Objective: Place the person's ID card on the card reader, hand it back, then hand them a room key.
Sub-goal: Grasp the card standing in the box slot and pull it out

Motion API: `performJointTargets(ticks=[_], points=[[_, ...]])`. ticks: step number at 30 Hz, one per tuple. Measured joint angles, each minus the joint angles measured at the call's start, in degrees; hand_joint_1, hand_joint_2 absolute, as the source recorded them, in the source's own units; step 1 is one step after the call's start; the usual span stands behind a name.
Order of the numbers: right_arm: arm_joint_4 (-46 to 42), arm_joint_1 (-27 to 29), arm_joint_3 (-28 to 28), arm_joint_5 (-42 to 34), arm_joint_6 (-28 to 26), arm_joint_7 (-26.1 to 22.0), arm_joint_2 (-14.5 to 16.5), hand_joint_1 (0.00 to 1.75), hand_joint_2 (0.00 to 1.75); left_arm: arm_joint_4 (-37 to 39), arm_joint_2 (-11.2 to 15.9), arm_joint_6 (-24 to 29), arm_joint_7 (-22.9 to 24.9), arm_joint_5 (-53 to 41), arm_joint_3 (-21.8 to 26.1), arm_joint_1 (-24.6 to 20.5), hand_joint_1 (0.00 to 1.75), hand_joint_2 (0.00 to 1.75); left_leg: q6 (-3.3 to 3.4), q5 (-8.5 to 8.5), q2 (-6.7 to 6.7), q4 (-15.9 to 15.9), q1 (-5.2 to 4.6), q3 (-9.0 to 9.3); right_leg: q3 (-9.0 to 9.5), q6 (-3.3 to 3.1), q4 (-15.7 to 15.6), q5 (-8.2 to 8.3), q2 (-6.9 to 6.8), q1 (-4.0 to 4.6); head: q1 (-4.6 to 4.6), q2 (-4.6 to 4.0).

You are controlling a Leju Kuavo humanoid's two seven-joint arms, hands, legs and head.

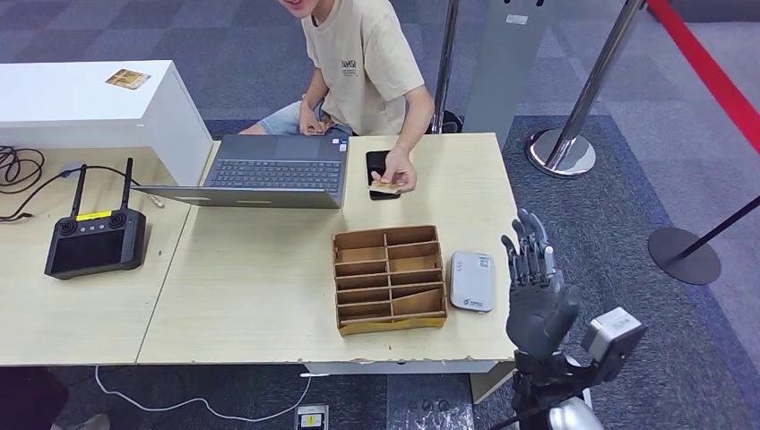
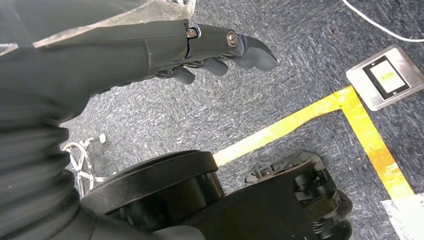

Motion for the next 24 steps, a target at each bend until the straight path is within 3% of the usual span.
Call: performJointTargets(ticks=[10,14,19,22,24], points=[[0.4,0.3,0.5,0.8,-2.0,1.5,0.0,0.0,0.0,0.0,0.0,0.1,0.5,0.5,0.0,0.0,0.0,1.75,0.0,0.0,0.0,0.0,0.0,-0.01,0.0,0.0,0.0,0.0,0.0,0.0,0.0,0.0],[0.8,0.1,0.8,6.3,-5.0,5.5,0.0,0.0,1.75,0.0,0.0,0.1,0.6,0.9,0.0,0.0,0.0,1.75,0.0,0.0,0.0,0.0,0.0,-0.02,0.0,0.0,0.0,0.0,0.0,0.0,-0.01,0.0],[2.0,-1.8,1.8,24.6,-9.9,15.4,-0.2,0.0,1.75,0.0,0.0,-0.1,0.6,0.8,0.0,-0.1,0.0,1.75,0.0,0.0,0.0,0.0,0.0,-0.02,0.01,0.0,0.0,0.0,0.0,0.0,0.0,0.0],[2.8,-3.8,2.3,36.1,-9.4,20.6,-0.4,0.0,1.75,0.0,0.0,-0.4,0.3,0.4,-0.1,-0.2,0.0,1.75,-0.01,0.01,0.04,0.0,0.0,-0.03,-0.01,-0.01,0.0,0.01,0.03,0.0,-0.01,0.0],[3.3,-5.9,2.5,48.2,-7.6,25.1,-0.6,0.0,1.75,0.0,0.1,-0.5,-0.3,0.1,-0.1,-0.2,0.0,1.75,-0.02,0.01,0.06,0.0,0.0,-0.02,-0.01,-0.02,0.0,0.02,0.06,0.0,-0.01,0.0]])
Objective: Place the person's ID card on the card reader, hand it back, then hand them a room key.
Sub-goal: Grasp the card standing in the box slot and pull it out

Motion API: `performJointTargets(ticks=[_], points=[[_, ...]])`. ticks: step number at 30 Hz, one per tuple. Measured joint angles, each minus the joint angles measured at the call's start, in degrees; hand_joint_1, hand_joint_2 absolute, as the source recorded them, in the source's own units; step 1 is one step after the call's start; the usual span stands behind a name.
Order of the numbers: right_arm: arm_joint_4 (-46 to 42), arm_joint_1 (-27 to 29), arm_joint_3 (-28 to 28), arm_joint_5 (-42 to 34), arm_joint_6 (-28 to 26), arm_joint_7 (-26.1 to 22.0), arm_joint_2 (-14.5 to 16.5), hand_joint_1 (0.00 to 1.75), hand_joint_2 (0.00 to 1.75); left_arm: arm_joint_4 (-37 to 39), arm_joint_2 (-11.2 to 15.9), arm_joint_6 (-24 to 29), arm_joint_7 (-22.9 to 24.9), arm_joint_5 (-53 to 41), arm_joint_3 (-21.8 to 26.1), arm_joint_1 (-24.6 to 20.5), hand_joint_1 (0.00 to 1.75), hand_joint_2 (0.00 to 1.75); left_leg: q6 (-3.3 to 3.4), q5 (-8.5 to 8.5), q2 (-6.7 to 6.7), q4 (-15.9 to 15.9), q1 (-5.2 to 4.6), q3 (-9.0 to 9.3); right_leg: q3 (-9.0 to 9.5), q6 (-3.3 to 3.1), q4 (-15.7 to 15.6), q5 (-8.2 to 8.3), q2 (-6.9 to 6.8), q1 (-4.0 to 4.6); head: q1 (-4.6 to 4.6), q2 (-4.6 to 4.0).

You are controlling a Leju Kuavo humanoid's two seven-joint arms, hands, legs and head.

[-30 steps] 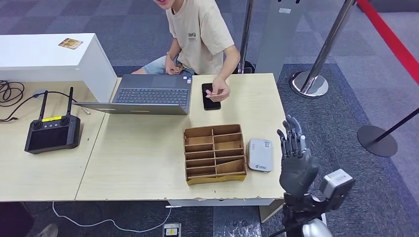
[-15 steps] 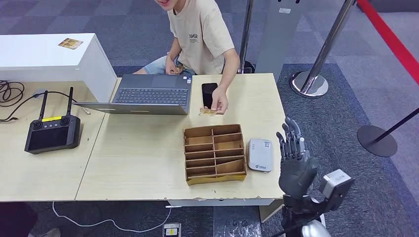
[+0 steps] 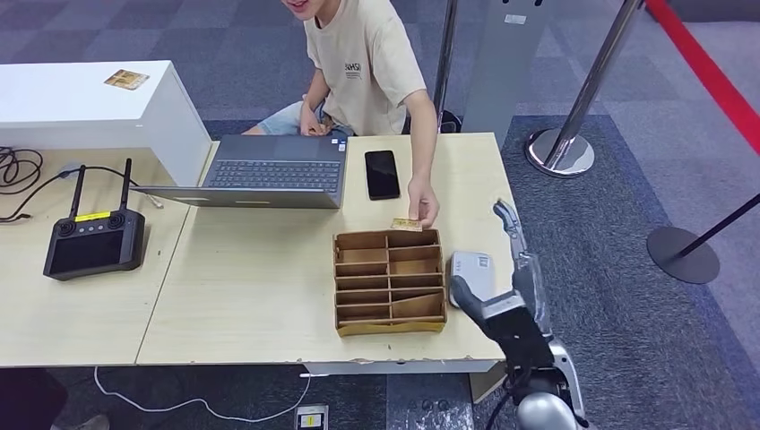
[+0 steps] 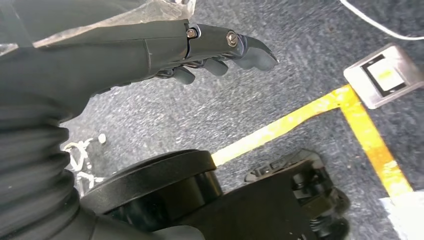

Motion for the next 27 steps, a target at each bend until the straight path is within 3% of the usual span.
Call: performJointTargets(ticks=[4,9,13,27], points=[[1.3,-3.0,0.5,24.3,4.2,8.1,-0.4,0.0,1.75,0.0,0.0,0.4,-1.3,0.1,0.0,-0.1,0.0,1.75,0.0,0.0,-0.03,0.0,0.0,-0.01,0.01,0.0,0.0,0.0,-0.01,0.0,0.01,0.0],[3.5,-4.9,1.8,35.2,4.6,10.9,-0.4,0.0,1.75,0.0,0.0,0.5,-2.2,0.5,0.0,-0.1,0.0,1.75,0.0,0.0,-0.04,0.0,0.0,-0.03,-0.01,0.0,0.0,0.0,-0.01,0.0,0.01,0.0],[5.2,-5.5,2.9,38.2,4.5,11.7,-0.3,0.0,1.75,0.0,0.0,0.9,-2.5,0.5,0.0,-0.1,0.0,1.75,0.0,0.0,-0.04,0.0,0.0,-0.04,-0.02,0.0,0.0,-0.01,-0.01,0.0,0.02,0.0],[7.8,-5.8,4.8,38.5,4.4,11.9,-0.3,0.0,1.75,0.0,0.0,1.0,-2.5,0.5,0.0,-0.1,0.0,1.75,0.0,0.0,-0.04,0.0,0.0,-0.04,-0.02,0.01,0.0,-0.01,-0.01,0.0,0.01,0.0]])
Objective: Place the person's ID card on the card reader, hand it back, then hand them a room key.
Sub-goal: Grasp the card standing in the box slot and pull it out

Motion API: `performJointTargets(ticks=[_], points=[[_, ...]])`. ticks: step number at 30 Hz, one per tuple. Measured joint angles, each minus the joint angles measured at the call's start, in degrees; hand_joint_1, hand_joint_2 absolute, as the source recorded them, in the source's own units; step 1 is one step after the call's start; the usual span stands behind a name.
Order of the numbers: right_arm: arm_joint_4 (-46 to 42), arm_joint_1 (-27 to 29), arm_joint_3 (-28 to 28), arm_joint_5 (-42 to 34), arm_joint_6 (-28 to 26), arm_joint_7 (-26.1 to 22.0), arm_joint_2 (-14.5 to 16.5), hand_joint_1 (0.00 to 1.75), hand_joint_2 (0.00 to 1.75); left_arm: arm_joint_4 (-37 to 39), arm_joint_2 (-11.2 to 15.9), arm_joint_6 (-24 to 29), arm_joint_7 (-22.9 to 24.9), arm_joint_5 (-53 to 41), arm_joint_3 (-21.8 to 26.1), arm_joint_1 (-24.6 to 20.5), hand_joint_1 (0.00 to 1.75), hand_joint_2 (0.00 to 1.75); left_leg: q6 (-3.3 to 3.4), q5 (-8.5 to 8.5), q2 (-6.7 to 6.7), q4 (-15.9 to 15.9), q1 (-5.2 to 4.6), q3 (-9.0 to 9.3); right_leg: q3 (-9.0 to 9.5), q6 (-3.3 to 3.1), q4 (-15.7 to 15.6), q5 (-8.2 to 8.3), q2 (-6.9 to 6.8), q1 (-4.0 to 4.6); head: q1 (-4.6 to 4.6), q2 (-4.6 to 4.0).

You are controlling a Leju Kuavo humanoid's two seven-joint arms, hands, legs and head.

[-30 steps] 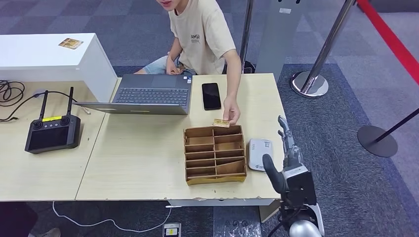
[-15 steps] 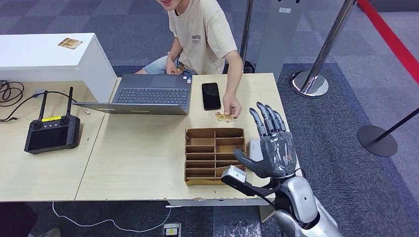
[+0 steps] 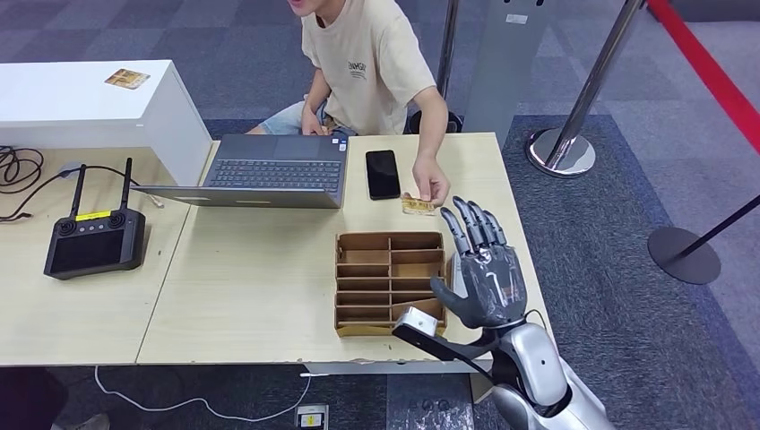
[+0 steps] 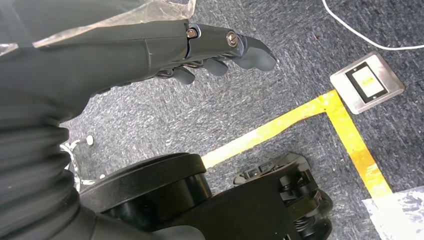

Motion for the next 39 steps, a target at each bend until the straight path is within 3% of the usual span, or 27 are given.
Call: performJointTargets(ticks=[39], points=[[3.7,0.9,2.1,-1.4,-5.0,1.2,1.1,0.0,1.75,0.0,0.4,0.1,-1.0,0.0,-0.3,0.0,0.0,1.75,0.0,0.0,0.01,0.0,0.0,0.0,-0.02,0.0,0.0,0.0,0.0,0.0,0.0,-0.01]])
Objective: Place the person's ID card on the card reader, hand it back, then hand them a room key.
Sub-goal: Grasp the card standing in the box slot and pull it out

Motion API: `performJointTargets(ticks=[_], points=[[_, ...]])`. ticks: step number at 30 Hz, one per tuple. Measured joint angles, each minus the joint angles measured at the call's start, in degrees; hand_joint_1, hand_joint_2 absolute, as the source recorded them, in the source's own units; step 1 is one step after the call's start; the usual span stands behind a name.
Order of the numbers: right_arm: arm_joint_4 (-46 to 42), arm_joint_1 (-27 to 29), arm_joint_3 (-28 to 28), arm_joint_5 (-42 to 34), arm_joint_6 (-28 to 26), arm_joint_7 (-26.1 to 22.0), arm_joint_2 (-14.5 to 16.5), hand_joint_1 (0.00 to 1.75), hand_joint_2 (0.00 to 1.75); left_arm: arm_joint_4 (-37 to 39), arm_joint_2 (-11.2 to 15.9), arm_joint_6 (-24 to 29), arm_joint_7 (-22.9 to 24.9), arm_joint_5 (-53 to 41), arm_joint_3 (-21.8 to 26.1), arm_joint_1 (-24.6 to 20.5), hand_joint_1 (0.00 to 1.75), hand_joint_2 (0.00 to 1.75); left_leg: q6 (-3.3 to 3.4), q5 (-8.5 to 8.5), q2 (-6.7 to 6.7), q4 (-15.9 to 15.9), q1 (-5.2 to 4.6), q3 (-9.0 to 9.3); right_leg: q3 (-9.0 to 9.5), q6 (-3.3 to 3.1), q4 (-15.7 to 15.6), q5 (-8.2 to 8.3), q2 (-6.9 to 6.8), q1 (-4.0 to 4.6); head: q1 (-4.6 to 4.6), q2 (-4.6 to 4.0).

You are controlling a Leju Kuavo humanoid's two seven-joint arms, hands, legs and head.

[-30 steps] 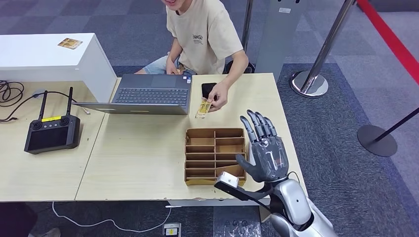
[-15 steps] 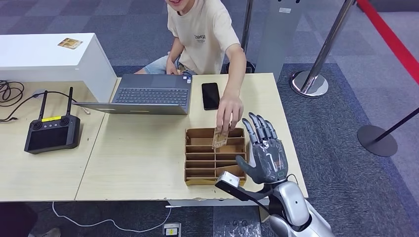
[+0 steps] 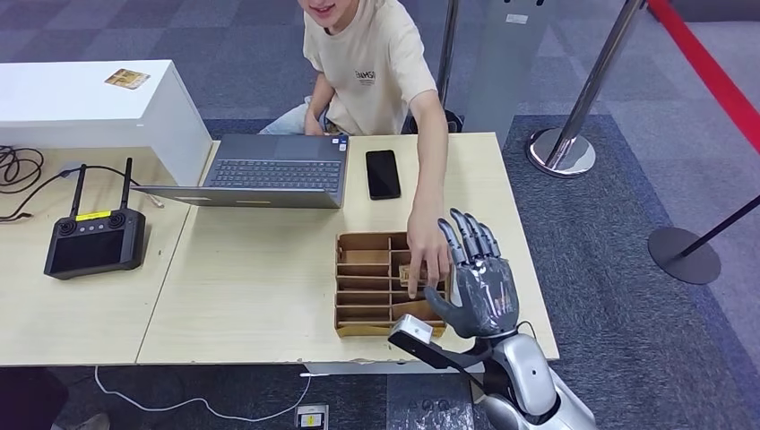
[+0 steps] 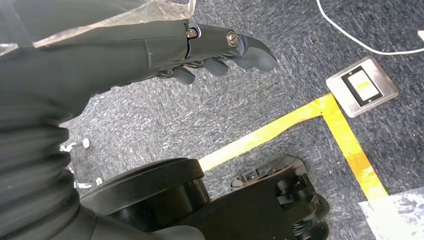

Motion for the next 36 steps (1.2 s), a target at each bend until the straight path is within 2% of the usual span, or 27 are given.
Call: performJointTargets(ticks=[20,36], points=[[1.7,0.7,0.5,-2.2,0.0,-0.4,0.4,0.0,1.75,0.0,0.1,0.2,0.2,0.0,-0.1,0.0,0.0,1.75,0.0,0.0,0.0,0.0,0.0,-0.01,-0.01,0.0,0.0,0.0,0.0,0.0,0.0,0.0],[7.1,-0.2,1.3,-1.8,-2.5,-1.3,3.0,0.0,1.75,0.0,0.1,0.3,-0.1,0.0,-0.2,-0.1,0.0,1.75,0.0,0.0,0.0,0.0,0.0,-0.02,0.0,0.0,0.0,0.0,0.0,0.0,0.0,0.01]])
